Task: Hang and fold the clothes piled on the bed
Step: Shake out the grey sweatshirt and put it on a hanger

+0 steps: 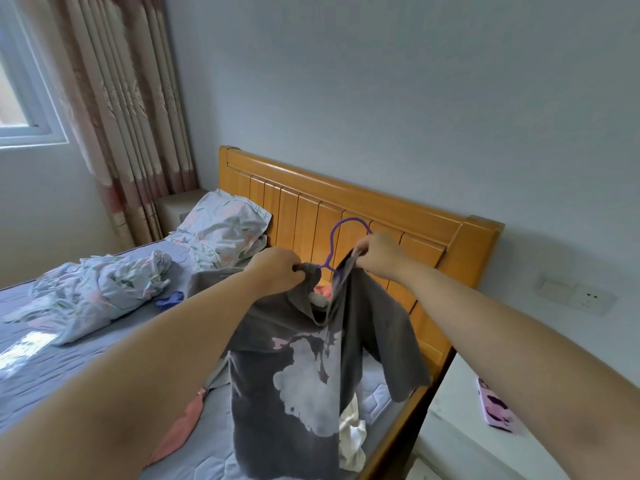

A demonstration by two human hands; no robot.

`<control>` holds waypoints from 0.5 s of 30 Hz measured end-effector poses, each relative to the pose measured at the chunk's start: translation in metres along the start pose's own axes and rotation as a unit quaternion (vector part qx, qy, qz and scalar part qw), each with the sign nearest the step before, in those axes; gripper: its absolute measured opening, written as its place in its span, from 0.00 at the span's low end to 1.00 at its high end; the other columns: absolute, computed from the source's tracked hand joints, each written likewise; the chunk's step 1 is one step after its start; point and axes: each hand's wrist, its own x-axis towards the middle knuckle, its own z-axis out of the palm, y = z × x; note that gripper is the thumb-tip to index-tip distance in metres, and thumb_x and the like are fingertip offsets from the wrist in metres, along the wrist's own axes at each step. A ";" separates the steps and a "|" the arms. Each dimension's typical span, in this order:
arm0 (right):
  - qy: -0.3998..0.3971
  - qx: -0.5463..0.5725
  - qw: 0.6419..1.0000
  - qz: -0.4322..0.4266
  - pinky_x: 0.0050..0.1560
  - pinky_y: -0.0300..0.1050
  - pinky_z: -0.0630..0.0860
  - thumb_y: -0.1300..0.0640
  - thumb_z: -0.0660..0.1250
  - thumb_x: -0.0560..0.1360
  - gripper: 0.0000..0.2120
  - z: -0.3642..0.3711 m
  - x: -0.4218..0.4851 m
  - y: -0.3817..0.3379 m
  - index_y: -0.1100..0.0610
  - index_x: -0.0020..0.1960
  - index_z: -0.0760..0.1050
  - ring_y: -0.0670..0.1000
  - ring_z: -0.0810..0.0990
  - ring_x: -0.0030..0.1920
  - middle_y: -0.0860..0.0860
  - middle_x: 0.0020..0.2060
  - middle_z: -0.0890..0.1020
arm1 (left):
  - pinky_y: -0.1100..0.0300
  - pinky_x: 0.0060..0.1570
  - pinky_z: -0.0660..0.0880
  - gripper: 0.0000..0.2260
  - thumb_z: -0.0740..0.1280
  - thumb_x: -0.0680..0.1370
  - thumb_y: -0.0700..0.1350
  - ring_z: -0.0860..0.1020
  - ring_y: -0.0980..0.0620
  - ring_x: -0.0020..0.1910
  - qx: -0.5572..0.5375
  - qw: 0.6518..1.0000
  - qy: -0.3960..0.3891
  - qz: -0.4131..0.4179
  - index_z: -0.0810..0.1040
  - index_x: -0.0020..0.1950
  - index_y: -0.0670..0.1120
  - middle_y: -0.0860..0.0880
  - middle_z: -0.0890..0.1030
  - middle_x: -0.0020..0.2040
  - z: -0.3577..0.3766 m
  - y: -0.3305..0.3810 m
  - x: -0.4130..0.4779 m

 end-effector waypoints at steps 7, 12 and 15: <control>-0.036 -0.011 0.998 0.042 0.42 0.45 0.68 0.50 0.64 0.77 0.15 -0.012 -0.001 0.012 0.62 0.48 0.79 0.55 0.78 0.45 0.57 0.43 0.81 | 0.58 0.33 0.62 0.14 0.65 0.74 0.43 0.67 0.50 0.30 -0.245 0.964 0.090 -0.041 0.69 0.29 0.44 0.48 0.66 0.27 -0.010 0.001 0.008; 0.085 0.020 0.996 0.030 0.34 0.42 0.66 0.56 0.67 0.76 0.11 -0.033 -0.003 0.011 0.56 0.35 0.78 0.48 0.73 0.34 0.50 0.31 0.77 | 0.56 0.44 0.72 0.11 0.61 0.80 0.48 0.76 0.48 0.41 -0.086 0.994 0.064 -0.019 0.79 0.47 0.44 0.49 0.78 0.39 -0.020 -0.017 0.010; 0.129 0.003 0.990 0.054 0.34 0.41 0.65 0.60 0.67 0.75 0.10 -0.038 0.000 0.011 0.55 0.34 0.75 0.50 0.74 0.37 0.50 0.33 0.77 | 0.57 0.50 0.72 0.11 0.57 0.82 0.47 0.76 0.48 0.53 0.057 0.995 0.026 -0.075 0.76 0.58 0.47 0.50 0.78 0.51 -0.021 -0.037 0.005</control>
